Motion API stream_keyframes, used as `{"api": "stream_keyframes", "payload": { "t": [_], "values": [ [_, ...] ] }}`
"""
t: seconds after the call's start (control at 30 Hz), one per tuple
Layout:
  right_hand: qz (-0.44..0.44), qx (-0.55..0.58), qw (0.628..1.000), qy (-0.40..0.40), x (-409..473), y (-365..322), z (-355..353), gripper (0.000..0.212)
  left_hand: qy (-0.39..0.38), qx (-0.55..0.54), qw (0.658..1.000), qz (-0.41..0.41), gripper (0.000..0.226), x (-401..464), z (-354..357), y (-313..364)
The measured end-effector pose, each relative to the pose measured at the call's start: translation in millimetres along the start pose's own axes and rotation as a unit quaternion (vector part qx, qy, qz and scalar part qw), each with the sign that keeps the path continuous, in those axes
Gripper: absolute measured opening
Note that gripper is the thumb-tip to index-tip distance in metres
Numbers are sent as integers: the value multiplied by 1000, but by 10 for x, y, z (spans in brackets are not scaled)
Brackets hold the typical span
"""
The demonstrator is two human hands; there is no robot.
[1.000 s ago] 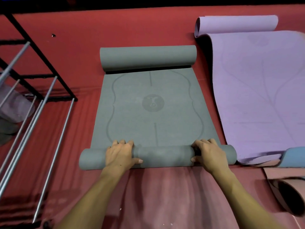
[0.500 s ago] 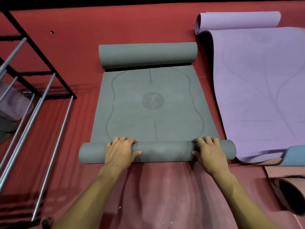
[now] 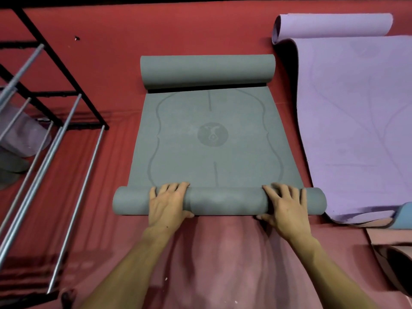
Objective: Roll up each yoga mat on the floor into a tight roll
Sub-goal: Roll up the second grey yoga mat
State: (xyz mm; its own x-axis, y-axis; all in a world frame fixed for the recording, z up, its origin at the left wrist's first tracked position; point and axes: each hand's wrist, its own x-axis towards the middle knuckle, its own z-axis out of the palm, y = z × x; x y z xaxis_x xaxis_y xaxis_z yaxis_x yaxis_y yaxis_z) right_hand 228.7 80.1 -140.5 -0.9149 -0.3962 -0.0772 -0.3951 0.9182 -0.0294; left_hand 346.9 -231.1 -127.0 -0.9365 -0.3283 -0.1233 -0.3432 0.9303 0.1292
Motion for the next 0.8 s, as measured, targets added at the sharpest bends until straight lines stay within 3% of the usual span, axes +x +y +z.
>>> {"api": "stream_keyframes", "payload": {
  "t": [0.1, 0.27, 0.33, 0.63, 0.8],
  "values": [
    [-25, 0, 1000, -18, 93, 53, -120, 93, -29, -1, 1000, -3, 77, 91, -95, 28],
    [-35, 11, 987, -159, 92, 36, -345, 94, -168, -34, 985, -2, 84, 155, -229, -126],
    [-35, 30, 982, -184, 60, 27, -401, 98, -191, -45, 981, -2, 87, 141, -258, -152],
    [-23, 25, 985, -167, 53, -11, -424, 99, -149, -76, 986, -11, 85, 78, -252, -60],
    [48, 137, 979, -145, 115, 40, -411, 75, -86, -110, 989, -58, 60, 121, -279, -27]
  ]
}}
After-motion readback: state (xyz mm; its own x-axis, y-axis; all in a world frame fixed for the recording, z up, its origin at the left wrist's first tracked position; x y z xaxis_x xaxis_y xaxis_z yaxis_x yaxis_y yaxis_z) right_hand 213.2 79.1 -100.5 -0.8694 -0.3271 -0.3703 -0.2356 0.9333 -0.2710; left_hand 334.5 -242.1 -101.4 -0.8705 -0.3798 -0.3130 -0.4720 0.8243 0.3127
